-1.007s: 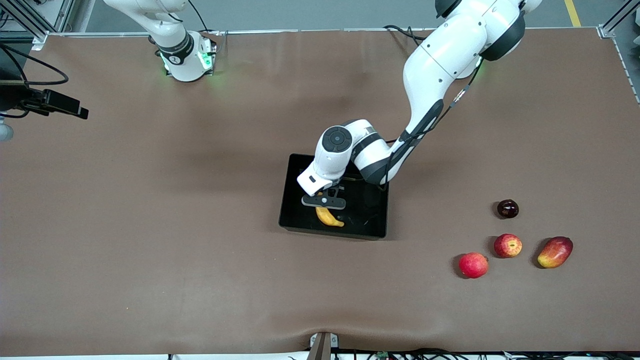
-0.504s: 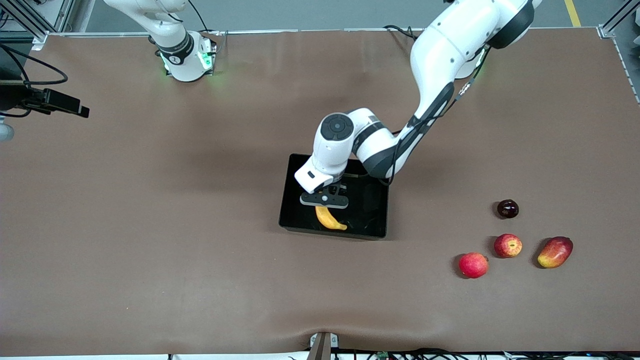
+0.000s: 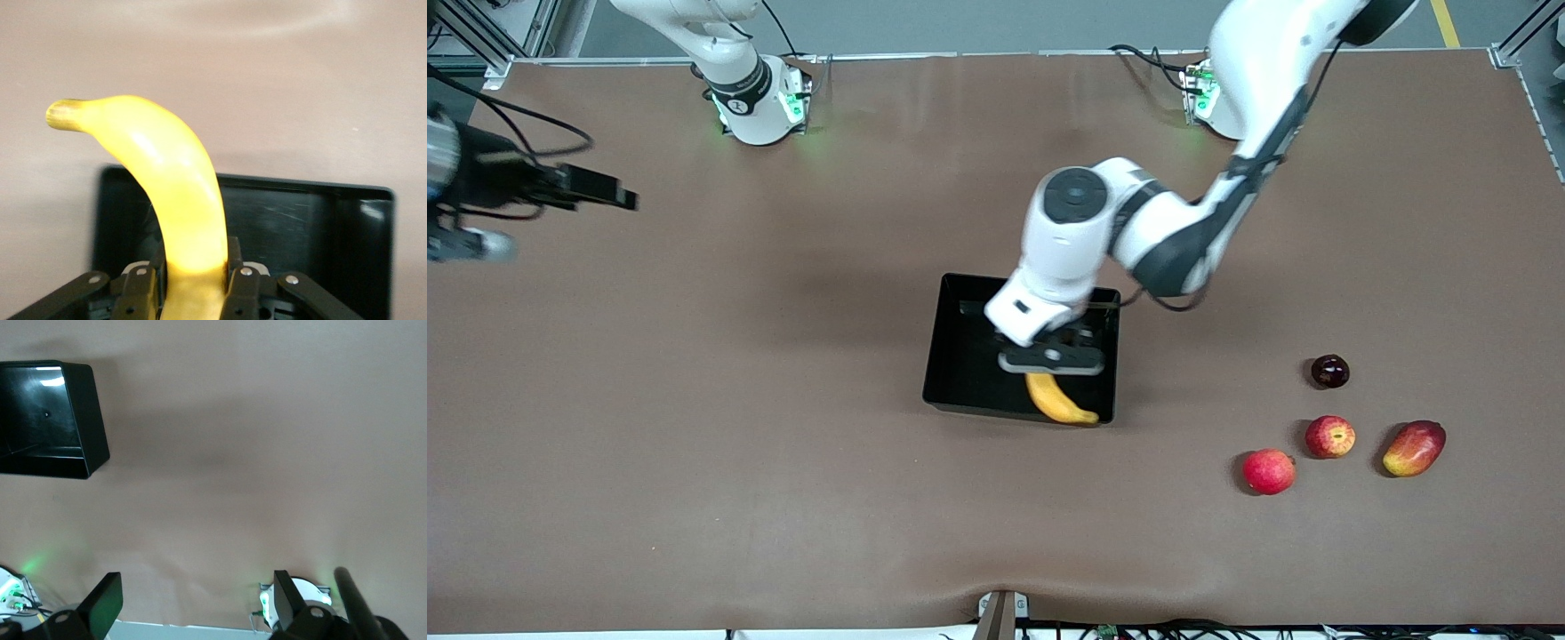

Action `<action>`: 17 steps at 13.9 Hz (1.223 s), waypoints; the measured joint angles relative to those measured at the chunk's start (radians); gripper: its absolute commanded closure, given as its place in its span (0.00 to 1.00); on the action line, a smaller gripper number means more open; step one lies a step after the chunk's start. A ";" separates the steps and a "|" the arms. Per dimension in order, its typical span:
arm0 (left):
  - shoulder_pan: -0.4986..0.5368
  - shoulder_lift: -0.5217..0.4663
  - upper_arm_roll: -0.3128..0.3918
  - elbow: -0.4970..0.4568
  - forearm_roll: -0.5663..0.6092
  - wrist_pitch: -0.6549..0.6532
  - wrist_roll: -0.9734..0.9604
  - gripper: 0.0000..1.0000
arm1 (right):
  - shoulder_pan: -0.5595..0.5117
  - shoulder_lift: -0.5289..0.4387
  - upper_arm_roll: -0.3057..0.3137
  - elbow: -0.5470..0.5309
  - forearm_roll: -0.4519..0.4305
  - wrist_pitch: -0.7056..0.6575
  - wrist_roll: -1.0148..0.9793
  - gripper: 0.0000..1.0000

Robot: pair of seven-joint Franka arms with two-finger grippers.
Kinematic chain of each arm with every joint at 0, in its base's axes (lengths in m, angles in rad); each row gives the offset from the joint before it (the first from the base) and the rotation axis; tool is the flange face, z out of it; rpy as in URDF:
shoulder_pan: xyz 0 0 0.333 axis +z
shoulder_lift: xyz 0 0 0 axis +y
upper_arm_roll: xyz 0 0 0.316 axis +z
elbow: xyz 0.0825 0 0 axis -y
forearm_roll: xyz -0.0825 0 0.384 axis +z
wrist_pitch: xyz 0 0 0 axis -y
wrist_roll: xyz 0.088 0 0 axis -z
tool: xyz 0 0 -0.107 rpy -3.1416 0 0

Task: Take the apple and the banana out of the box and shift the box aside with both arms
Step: 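Lift the banana with the left gripper while the right gripper reaches the tray, then carry the banana toward the fruits while the right gripper drags the tray away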

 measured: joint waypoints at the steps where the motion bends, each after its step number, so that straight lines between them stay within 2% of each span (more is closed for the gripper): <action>1: 0.044 -0.023 0.000 -0.004 -0.033 -0.032 0.081 1.00 | 0.035 0.022 0.001 -0.001 0.000 0.033 0.037 0.00; 4: 0.182 -0.073 0.000 -0.066 -0.073 -0.063 0.266 1.00 | 0.144 0.093 0.005 -0.007 0.001 0.154 0.152 0.00; 8: 0.316 -0.080 0.001 -0.216 -0.074 -0.052 0.375 1.00 | 0.284 0.223 0.007 -0.013 0.002 0.348 0.288 0.00; 10: 0.358 -0.079 0.002 -0.285 -0.070 -0.027 0.426 1.00 | 0.357 0.295 0.008 -0.013 0.002 0.450 0.340 0.00; 14: 0.434 -0.073 0.004 -0.430 0.016 0.093 0.484 1.00 | 0.502 0.426 0.007 -0.015 -0.016 0.628 0.432 0.00; 17: 0.472 -0.050 0.005 -0.468 0.031 0.137 0.595 1.00 | 0.581 0.517 0.002 -0.016 -0.080 0.719 0.466 0.00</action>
